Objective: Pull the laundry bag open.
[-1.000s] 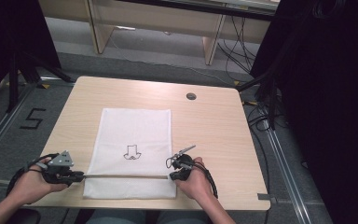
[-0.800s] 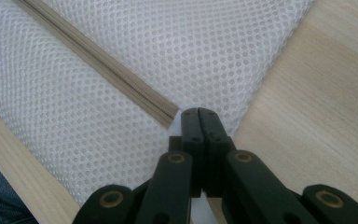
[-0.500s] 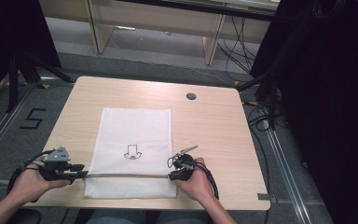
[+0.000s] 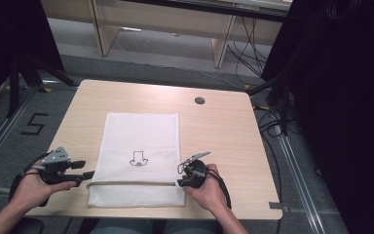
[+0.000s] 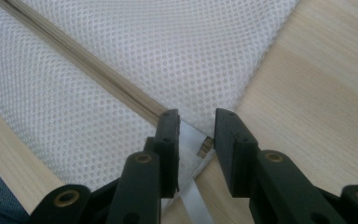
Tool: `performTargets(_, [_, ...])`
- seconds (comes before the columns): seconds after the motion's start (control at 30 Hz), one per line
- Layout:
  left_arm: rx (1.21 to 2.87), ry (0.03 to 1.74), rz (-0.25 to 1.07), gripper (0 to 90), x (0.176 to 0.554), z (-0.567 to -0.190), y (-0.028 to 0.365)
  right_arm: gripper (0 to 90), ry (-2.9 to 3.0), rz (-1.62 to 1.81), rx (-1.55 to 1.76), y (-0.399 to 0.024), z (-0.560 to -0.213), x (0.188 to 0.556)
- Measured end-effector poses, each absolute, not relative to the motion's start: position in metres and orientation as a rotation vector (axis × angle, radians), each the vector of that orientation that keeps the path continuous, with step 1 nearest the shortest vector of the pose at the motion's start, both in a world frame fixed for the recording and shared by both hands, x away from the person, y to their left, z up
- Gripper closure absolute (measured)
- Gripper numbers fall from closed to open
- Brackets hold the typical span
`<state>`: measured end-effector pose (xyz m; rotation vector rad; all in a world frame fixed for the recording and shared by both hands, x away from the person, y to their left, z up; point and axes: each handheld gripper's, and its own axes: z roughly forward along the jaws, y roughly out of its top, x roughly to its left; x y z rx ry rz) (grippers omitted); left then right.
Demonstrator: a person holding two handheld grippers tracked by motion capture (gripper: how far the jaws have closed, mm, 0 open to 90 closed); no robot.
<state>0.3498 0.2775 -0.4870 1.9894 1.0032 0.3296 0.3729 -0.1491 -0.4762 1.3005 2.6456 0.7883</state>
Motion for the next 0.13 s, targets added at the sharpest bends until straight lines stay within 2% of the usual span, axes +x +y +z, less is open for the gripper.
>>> performTargets(0.13, [2.015,1.004,0.338,40.2,0.3511,-0.4873,0.2795,70.8,2.64,0.772,1.342,-0.1505,-0.475,0.3713])
